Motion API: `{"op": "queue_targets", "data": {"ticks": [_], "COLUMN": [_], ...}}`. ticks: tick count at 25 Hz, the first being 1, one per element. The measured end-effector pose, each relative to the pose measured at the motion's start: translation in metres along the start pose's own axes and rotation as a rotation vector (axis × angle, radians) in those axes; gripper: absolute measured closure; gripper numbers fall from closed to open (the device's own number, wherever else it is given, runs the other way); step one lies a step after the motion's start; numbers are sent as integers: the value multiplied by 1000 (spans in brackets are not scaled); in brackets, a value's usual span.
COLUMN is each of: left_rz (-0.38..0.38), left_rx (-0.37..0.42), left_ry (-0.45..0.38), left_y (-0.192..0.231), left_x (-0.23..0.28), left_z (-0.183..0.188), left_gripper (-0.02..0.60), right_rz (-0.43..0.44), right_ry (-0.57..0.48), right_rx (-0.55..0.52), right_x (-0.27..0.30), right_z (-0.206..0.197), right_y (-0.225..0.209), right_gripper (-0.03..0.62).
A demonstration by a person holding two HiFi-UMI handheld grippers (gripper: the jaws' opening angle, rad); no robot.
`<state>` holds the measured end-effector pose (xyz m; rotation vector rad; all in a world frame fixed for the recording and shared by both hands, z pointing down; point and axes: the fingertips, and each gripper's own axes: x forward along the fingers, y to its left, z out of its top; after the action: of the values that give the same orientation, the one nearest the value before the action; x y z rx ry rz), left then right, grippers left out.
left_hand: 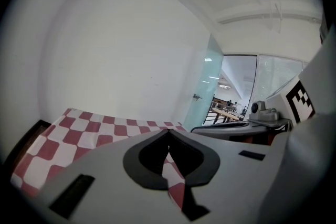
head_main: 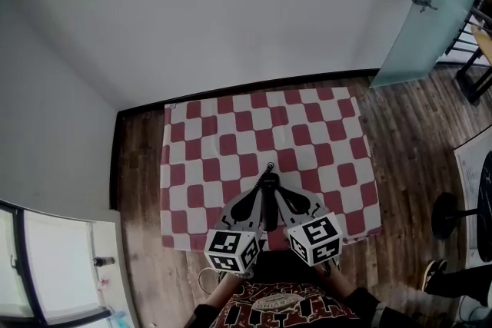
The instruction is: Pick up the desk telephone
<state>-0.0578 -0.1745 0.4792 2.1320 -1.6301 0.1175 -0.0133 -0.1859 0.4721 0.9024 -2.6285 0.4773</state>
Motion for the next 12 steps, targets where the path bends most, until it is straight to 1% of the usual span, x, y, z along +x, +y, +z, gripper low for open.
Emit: {"op": "queue_targets", "data": {"ticks": [6,12], "left_rz": [-71,-144], "left_rx": [21,24], "left_ry": [39,81], "left_y": [11,22], "left_x": [5,8], "left_z": [2,-2], "left_gripper": [572,572], "right_rz": [-96,-165], "right_ry": [-11,-8], "right_rx": [51,86], "right_x": [8,17], "right_z": [4,3], "right_y": [-9,-3], "right_gripper": [574,574]}}
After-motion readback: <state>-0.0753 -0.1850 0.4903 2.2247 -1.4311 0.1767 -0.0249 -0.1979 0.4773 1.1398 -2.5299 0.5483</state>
